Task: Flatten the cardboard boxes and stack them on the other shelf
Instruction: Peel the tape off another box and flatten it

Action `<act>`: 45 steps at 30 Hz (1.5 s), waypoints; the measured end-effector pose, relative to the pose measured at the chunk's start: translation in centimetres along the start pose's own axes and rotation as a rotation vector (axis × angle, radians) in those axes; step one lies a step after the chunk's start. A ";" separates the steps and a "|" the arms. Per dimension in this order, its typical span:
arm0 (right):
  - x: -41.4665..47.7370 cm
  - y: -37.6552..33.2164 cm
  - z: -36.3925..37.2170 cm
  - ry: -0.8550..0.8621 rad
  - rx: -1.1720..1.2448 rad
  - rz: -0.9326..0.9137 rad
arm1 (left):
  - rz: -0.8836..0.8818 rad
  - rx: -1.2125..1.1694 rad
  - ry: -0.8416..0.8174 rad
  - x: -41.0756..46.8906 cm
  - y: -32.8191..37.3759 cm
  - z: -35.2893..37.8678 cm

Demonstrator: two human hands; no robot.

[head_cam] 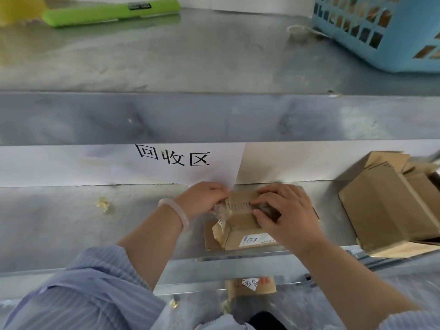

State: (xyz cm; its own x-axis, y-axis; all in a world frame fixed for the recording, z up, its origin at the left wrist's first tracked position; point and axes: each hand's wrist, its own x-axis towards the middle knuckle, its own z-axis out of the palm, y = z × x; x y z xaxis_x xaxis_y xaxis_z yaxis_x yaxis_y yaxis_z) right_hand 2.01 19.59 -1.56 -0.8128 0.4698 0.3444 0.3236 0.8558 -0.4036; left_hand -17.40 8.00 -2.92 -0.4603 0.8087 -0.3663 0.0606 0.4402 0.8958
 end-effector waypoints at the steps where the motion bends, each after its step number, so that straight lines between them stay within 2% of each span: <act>1: -0.1 -0.1 -0.1 -0.004 0.002 -0.003 | 0.014 0.039 0.009 0.2 0.1 -0.1; 3: -0.2 -0.1 -0.2 -0.006 0.010 -0.011 | 0.000 0.007 0.002 0.5 0.0 -0.2; 6: -0.2 0.0 -0.2 -0.015 0.021 -0.020 | -0.090 -0.215 -0.032 0.9 -0.7 -0.3; 8: -0.2 0.0 -0.3 -0.020 0.021 -0.024 | -0.100 -0.259 -0.072 1.0 -1.2 -0.5; 10: -0.1 0.0 -0.3 -0.027 0.014 -0.023 | -0.093 -0.242 -0.103 0.9 -1.2 -0.8; 13: 0.1 0.0 -0.4 -0.065 -0.014 -0.025 | -0.032 -0.060 -0.079 0.9 -0.5 -0.8; 15: 0.2 0.1 -0.5 -0.084 -0.023 -0.023 | 0.029 0.028 -0.026 0.7 0.1 -0.6; 19: 0.2 0.2 -0.3 -0.092 -0.024 -0.010 | 0.161 0.049 0.155 -1.1 1.1 -1.4; 21: 0.3 0.3 -0.1 -0.075 -0.016 -0.013 | 0.210 0.036 0.169 -2.5 1.4 -2.0; 23: 0.3 0.5 0.1 -0.061 -0.013 -0.016 | 0.197 -0.091 0.084 -3.9 1.4 -2.0; 25: 0.3 0.6 0.2 -0.050 -0.010 -0.014 | 0.139 -0.384 -0.010 -4.9 1.0 -1.6; 27: 0.2 0.6 0.4 -0.041 -0.011 -0.014 | 0.082 -0.653 -0.016 -5.2 0.3 -1.1; 28: 0.2 0.6 0.4 -0.038 -0.013 -0.017 | 0.056 -0.713 0.030 -5.2 0.0 -0.8; 30: 0.2 0.6 0.4 -0.045 -0.020 -0.022 | 0.036 -0.607 0.208 -4.8 -0.8 -0.2; 32: 0.2 0.6 0.4 -0.055 -0.025 -0.021 | 0.076 -0.308 0.388 -4.3 -1.6 0.3; 34: 0.2 0.5 0.3 -0.064 -0.032 -0.017 | 0.185 0.036 0.468 -4.4 -2.2 0.6; 36: 0.2 0.5 0.2 -0.070 -0.033 -0.011 | 0.327 0.282 0.477 -4.9 -2.0 1.0; 38: 0.2 0.4 0.1 -0.070 -0.033 -0.010 | 0.398 0.339 0.459 -5.6 -1.8 1.3; 43: 0.1 0.2 0.2 -0.048 -0.042 -0.010 | 0.272 0.157 0.321 -6.6 -2.3 1.7; 45: 0.1 0.2 0.3 -0.034 -0.039 -0.014 | 0.293 0.246 0.313 -7.0 -2.2 1.9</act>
State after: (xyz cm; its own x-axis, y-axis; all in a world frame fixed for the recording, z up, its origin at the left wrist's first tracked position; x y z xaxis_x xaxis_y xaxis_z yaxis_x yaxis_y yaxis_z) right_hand 1.84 19.69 -1.91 -0.8332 0.4503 0.3209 0.3299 0.8706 -0.3651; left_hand -12.62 2.14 -2.78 -0.6344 0.7728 0.0196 0.4174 0.3211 0.8501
